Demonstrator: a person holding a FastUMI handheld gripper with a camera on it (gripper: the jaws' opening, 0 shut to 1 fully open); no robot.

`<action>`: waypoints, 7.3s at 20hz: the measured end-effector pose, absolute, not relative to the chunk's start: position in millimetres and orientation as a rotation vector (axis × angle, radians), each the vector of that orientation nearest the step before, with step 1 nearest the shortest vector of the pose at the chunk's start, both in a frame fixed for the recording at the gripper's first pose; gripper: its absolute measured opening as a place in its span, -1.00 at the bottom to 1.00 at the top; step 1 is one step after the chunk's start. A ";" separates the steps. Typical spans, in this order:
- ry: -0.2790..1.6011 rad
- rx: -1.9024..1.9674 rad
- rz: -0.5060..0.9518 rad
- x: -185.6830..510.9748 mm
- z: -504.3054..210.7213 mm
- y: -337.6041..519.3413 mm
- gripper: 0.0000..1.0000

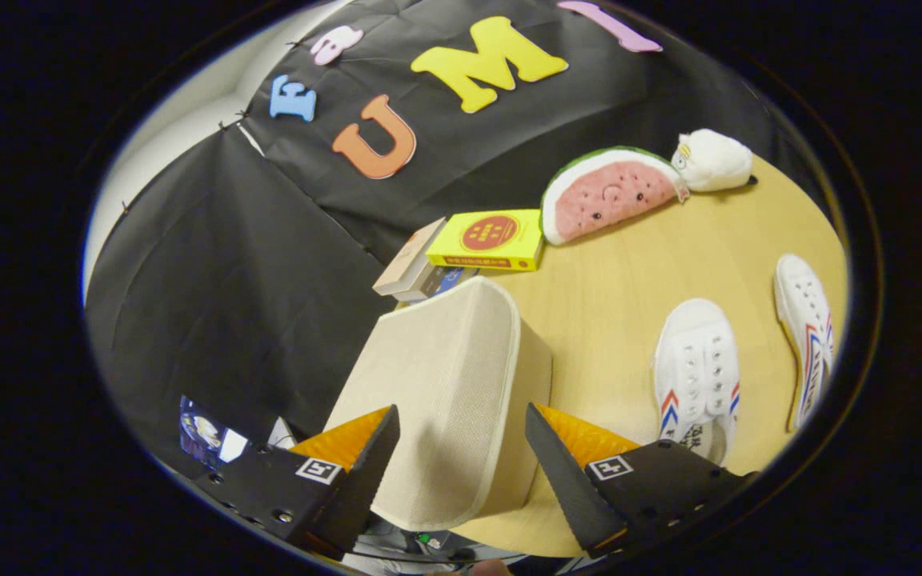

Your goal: Open the storage box then place both shoes into the box .Put the left shoe in first, then the right shoe, with the right side of both shoes facing outward in a uniform manner.

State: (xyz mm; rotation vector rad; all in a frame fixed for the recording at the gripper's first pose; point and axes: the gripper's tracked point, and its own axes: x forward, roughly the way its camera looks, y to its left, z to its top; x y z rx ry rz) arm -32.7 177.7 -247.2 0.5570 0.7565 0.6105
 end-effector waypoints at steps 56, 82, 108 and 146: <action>0.712 0.310 0.821 -77.9 -53.2 474.1 -0.56; 0.200 -0.001 0.299 4.3 -25.8 210.7 0.88; 0.831 0.178 0.172 -10.8 -325.6 -15.2 0.89; 1.022 0.437 0.215 -3.5 -311.0 37.0 -1.00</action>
